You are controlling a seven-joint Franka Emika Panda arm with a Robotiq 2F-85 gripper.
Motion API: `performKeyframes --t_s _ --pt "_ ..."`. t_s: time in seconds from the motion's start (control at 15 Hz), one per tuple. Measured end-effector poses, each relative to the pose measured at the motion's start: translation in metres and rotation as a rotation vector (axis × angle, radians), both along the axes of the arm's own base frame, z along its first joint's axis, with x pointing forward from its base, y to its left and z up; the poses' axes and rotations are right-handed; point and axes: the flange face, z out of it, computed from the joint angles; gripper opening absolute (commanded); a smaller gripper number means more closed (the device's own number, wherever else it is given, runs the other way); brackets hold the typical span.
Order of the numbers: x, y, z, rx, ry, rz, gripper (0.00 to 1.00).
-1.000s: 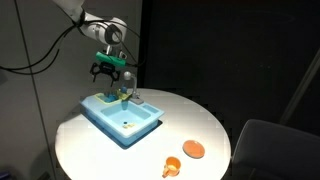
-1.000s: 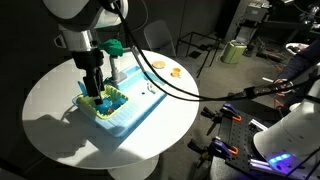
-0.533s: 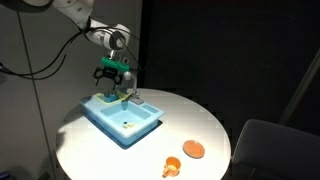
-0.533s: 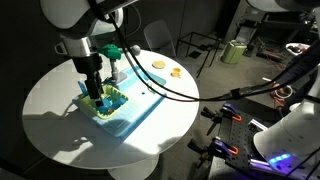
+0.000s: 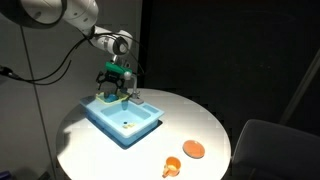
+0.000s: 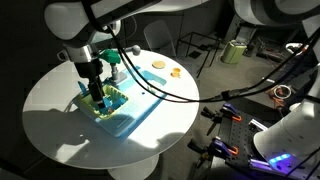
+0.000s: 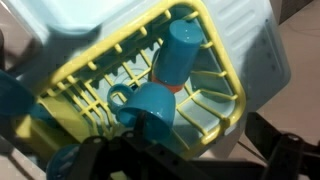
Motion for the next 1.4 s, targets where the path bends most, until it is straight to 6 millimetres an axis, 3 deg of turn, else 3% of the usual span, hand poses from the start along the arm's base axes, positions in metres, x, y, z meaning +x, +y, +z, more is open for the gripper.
performKeyframes --t_s 0.8,0.87,0.93,1.4 --pt "0.006 0.004 -0.015 0.004 -0.005 0.051 1.0" --pt "0.007 0.004 -0.016 0.002 -0.005 0.053 0.77" --pt "0.007 0.004 -0.015 -0.001 -0.004 0.055 0.74" --pt "0.009 0.007 -0.009 -0.011 0.003 0.066 0.17"
